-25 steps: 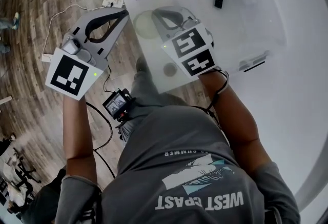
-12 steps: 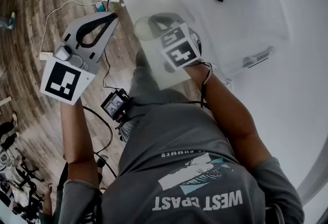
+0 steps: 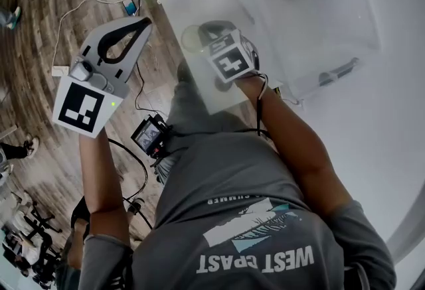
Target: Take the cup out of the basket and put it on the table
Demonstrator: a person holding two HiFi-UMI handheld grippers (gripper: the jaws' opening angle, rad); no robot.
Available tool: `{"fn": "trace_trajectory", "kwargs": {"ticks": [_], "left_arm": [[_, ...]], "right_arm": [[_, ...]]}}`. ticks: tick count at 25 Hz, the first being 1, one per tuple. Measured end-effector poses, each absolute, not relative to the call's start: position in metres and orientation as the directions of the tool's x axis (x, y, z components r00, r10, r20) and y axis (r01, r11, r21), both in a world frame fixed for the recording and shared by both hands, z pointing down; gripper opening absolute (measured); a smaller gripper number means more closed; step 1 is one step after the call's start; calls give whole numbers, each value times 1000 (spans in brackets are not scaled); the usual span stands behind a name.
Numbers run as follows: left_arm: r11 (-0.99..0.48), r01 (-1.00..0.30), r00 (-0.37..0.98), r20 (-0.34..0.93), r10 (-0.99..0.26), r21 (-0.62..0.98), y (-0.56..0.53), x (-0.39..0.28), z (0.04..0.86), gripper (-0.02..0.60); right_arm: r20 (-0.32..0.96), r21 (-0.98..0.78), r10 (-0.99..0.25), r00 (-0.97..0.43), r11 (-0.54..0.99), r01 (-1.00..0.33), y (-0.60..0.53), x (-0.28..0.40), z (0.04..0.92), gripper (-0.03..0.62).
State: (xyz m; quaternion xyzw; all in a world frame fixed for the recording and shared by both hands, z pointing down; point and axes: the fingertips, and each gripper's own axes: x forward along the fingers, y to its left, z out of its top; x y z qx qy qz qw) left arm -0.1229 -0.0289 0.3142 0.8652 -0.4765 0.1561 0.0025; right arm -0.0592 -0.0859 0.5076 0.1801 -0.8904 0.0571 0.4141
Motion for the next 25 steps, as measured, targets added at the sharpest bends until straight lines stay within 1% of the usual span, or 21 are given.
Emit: {"fn": "trace_trajectory", "kwargs": {"ticks": [4,15,21,25], "left_arm": [[-553,-821,505,276,-818,-138,-32,-122,315,11],[-567,-813,518,279,-809,-133,-36,-115,314,11],[-578,-804,529,279,-802,-138,-32,-110,313,11],[-585,-798,536,276,-798,-143,-31,-110,310,11]], "right_arm": [[803,35,-256,-538,922,-387,-84,-47,528,29],[849,31,-239,-472,914,-405,-87,-32,551,29],[845,25,-248,-475,903,-428,-87,-29,551,32],[821,11,-260,-509,898,-440,-86,-32,541,54]]}}
